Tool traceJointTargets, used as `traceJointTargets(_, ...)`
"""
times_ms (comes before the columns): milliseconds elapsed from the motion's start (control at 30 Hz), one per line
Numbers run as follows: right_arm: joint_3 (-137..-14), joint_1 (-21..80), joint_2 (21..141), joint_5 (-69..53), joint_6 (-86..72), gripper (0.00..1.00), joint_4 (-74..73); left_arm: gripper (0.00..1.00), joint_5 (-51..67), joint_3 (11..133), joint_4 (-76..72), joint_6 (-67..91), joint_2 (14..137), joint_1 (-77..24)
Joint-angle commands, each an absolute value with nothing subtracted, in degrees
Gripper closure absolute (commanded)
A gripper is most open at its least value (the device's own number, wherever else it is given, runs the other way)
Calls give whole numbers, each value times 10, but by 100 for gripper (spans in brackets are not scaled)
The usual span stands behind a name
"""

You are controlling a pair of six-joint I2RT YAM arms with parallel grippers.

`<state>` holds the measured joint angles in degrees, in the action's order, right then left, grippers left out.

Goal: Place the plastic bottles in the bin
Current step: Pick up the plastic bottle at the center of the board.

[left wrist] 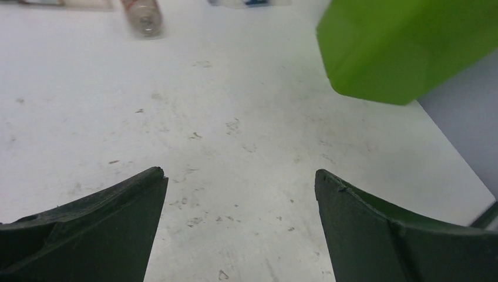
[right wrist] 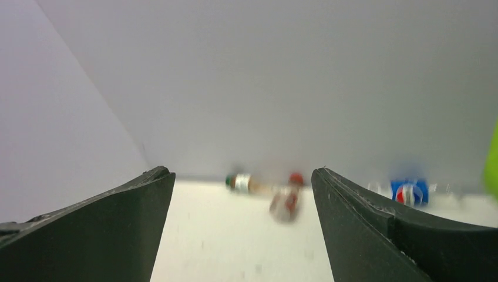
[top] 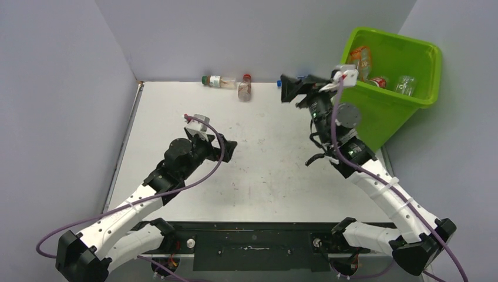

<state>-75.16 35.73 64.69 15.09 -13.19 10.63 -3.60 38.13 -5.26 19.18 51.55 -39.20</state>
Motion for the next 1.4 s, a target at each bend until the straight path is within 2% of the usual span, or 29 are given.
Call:
traceJointTargets(0,-575,362,623,102,-254,10,115,4,-114,431,-39,300,549,-311)
traceJointTargets(133,-460,364,619,87,-316,10,149,4,-101,450,-94,451,631,-236)
traceJointTargets(267,-404,375,641,55,-369,10,154,4,-91,510,-160,495,772,-219)
traceJointTargets(367,-376,400,642,61,-373,10,139,4,-48,613,-147,439,901,-211)
traceJointTargets(600,-327,413,606,68,-364,10,120,4,-41,919,42,259,1143,-211)
traceJointTargets(833,-299,419,553,55,-361,10,77,4,-49,1096,98,163,1288,-213)
traceJointTargets(1067,-280,424,498,51,-369,10,46,4,-39,1212,100,121,1383,-215)
traceJointTargets(1233,-283,423,501,57,-364,10,47,4,-37,1255,87,113,1421,-227)
traceJointTargets(1367,-286,424,513,53,-362,10,46,4,-41,1343,120,108,1484,-243)
